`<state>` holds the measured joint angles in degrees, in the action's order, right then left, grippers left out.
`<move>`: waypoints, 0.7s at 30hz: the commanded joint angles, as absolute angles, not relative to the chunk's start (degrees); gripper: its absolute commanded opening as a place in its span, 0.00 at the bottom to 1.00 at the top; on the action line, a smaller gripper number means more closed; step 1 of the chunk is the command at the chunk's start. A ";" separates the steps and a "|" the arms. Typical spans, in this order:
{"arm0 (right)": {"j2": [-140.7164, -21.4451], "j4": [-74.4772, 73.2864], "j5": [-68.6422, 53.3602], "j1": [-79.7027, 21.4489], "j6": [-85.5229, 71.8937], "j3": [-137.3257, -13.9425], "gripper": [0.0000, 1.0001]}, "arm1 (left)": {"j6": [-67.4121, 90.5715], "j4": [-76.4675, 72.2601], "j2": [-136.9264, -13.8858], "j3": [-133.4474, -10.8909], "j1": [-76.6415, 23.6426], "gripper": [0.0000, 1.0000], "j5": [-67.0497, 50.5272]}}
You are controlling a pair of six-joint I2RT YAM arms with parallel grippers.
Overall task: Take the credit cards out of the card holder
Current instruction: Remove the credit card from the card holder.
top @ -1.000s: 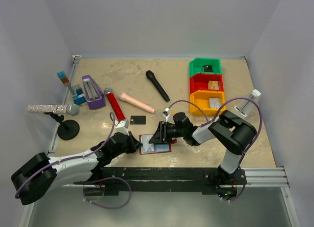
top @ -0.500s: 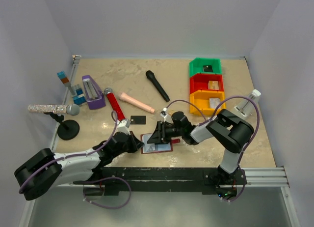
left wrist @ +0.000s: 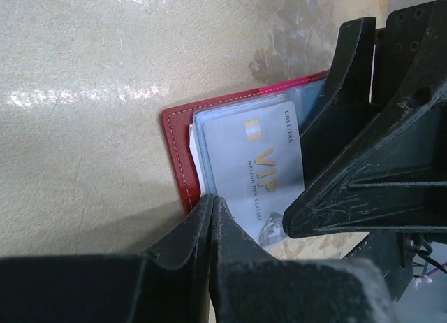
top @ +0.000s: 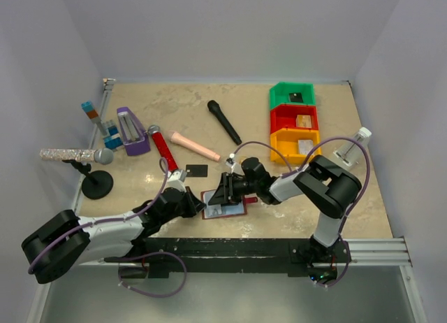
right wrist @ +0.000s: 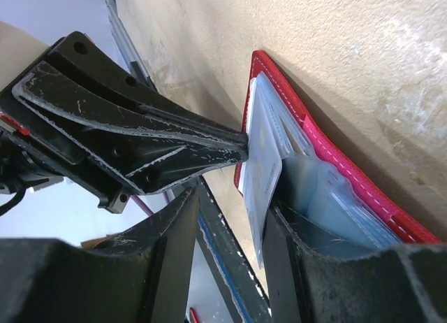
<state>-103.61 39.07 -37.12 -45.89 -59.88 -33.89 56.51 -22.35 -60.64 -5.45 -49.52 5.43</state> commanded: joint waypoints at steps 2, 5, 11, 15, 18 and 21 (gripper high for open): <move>-99.15 33.32 -37.79 -46.85 -55.81 -34.98 0.43 | 57.39 -19.78 -60.29 -4.31 -49.75 0.03 4.74; -98.09 32.35 -37.62 -46.85 -55.37 -34.72 0.43 | 57.92 -19.69 -60.29 -3.52 -49.75 0.01 5.45; -97.12 32.17 -37.44 -46.85 -55.37 -34.19 0.40 | 58.27 -19.60 -60.64 -2.81 -49.75 0.00 5.89; -96.24 32.08 -37.35 -46.76 -55.37 -33.75 0.39 | 58.53 -19.16 -60.99 -2.90 -49.75 0.00 6.24; -95.63 31.90 -37.27 -46.67 -55.37 -33.40 0.38 | 58.88 -19.25 -61.78 -2.64 -49.75 0.00 6.59; -94.84 31.55 -37.18 -46.49 -55.28 -32.96 0.38 | 59.06 -19.69 -62.40 -2.37 -49.75 0.00 6.50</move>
<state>-97.82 30.61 -36.97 -46.39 -56.29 -33.36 59.00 -23.33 -60.53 -4.49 -49.54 5.34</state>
